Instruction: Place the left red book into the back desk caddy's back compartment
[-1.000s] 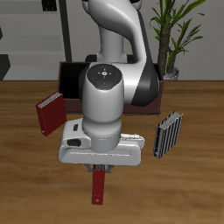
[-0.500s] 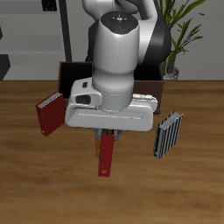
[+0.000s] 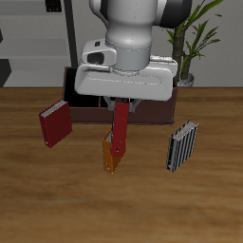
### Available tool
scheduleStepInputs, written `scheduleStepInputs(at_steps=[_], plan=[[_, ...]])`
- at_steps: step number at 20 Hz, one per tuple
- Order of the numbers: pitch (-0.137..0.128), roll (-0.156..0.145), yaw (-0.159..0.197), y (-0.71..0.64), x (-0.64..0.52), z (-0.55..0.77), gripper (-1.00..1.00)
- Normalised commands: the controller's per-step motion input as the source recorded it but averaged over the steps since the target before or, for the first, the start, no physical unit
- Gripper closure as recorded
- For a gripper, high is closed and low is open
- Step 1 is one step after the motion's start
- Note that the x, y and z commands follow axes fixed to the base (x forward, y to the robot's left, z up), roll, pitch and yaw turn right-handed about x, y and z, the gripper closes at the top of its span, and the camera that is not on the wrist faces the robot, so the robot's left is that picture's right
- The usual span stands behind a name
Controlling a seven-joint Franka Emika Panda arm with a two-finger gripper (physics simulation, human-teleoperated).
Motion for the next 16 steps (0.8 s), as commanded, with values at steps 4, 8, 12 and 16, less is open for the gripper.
scheduleStepInputs(at_steps=[4, 8, 12, 16], plan=[[-0.026, -0.002, -0.042, 0.10, -0.50, 0.54, 1.00], [-0.034, 0.005, 0.027, 0.09, -0.43, 0.38, 1.00], [-0.017, -0.015, -0.008, -0.06, -0.32, 0.24, 1.00], [0.010, -0.037, 0.004, -0.03, -0.44, 0.18, 1.00]])
